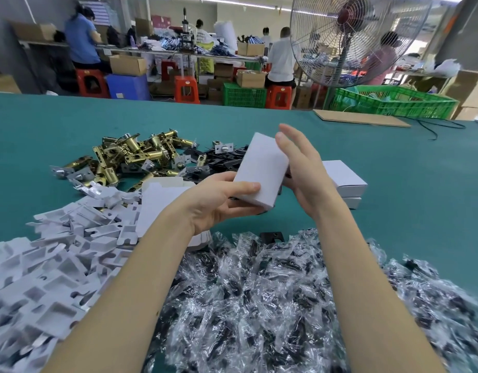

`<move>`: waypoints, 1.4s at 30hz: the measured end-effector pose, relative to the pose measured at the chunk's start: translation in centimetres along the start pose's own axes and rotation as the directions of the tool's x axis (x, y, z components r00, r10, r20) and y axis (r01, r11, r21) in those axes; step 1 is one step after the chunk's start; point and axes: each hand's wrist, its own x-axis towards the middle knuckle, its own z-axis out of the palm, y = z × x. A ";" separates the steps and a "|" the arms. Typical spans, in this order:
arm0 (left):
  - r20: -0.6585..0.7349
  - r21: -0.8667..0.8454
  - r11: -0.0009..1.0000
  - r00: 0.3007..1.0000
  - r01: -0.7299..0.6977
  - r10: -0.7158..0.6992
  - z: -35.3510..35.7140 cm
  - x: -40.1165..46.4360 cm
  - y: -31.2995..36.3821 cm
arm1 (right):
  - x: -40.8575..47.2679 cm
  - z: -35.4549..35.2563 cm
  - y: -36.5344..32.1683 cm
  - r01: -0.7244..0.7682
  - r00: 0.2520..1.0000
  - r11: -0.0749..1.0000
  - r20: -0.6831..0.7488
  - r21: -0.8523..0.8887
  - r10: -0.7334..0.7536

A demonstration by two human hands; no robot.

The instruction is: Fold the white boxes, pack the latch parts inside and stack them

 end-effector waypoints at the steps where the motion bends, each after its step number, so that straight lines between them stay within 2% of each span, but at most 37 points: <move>1: -0.062 -0.016 1.000 0.998 -0.019 0.018 0.1 0.2 0.0 | 0.0 0.0 0.0 -0.045 0.998 0.999 0.032 -0.023 0.045; 4: -0.232 -0.042 0.994 0.969 -0.096 0.084 0.2 0.9 -0.2 | -0.3 -0.1 0.0 -0.085 0.982 0.980 0.151 -0.178 0.113; 7: -0.334 -0.020 0.990 0.934 -0.142 0.128 -0.2 1.2 -0.5 | -0.7 -0.2 -0.1 0.060 0.942 0.885 0.319 -0.462 0.102; 10: -0.366 0.006 0.988 0.919 -0.154 0.145 -0.4 1.4 -0.8 | -1.1 1.1 -0.2 0.056 0.923 0.873 0.357 -0.484 0.139; 14: -0.329 0.038 0.984 0.927 -0.177 0.179 -0.1 1.7 -1.0 | -1.1 2.3 0.2 0.040 0.975 0.847 0.205 -0.530 0.083; 19: -0.225 0.098 0.981 0.956 -0.170 0.188 -0.1 1.9 -1.4 | -1.1 1.6 0.2 0.010 0.984 0.835 0.156 -0.551 0.091; 24: -0.208 0.408 0.907 0.957 -0.102 0.201 -0.4 2.1 -1.7 | -0.6 0.5 0.5 -0.008 0.995 0.867 0.086 -0.499 0.059; 27: -0.170 0.523 0.843 0.954 -0.125 0.247 -0.3 2.1 -2.0 | -0.1 -1.3 1.0 0.001 0.998 0.852 -0.055 -0.524 -0.035; 31: -0.099 0.586 0.797 0.963 -0.145 0.249 -0.1 2.1 -2.4 | 0.5 -4.2 1.7 -0.016 0.946 0.767 -0.257 -0.642 -0.196; 34: -0.047 0.648 0.749 0.973 -0.142 0.224 0.0 2.2 -2.8 | 0.5 -6.7 2.6 -0.037 0.896 0.764 -0.360 -0.644 -0.261; 37: -0.034 0.708 0.694 0.976 -0.129 0.217 0.0 2.2 -3.0 | 0.3 -9.1 4.1 -0.127 0.871 0.764 -0.440 -0.633 -0.220; 42: -0.029 0.722 0.681 0.978 -0.123 0.208 -0.2 2.1 -3.1 | 0.5 -10.0 5.4 -0.213 0.834 0.824 -0.537 -0.526 -0.127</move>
